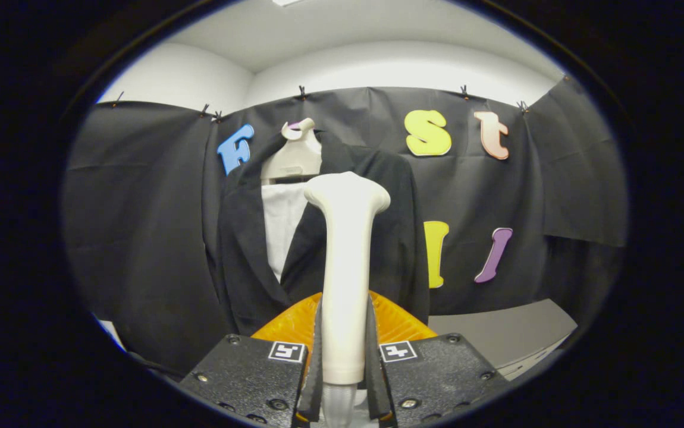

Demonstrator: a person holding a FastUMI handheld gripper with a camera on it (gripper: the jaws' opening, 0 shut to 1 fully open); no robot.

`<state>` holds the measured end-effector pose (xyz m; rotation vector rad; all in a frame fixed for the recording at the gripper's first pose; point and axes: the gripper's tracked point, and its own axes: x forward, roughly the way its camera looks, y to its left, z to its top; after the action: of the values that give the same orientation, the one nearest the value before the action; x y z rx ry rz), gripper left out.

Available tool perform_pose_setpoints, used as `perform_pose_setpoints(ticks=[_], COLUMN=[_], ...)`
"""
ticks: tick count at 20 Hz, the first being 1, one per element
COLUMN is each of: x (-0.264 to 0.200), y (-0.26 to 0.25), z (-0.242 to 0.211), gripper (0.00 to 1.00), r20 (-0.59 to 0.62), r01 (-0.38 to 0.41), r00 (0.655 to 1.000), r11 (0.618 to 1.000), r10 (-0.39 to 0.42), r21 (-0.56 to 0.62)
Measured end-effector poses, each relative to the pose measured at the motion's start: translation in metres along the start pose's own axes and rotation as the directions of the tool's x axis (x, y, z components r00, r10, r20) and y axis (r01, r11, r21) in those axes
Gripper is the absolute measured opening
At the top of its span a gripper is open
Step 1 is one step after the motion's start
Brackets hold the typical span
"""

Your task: Iron the clothes twice with a garment steamer, once on the left side and once on the right side.

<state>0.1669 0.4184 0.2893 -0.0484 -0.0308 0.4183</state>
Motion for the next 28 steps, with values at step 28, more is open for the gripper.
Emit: perform_pose_setpoints(ticks=[28], x=[-0.014], y=[0.013], z=[-0.152], gripper=[0.33], r20=[-0.247], r01=[0.007], r00=[0.969], r11=[0.997], r10=[-0.024], r21=[-0.072])
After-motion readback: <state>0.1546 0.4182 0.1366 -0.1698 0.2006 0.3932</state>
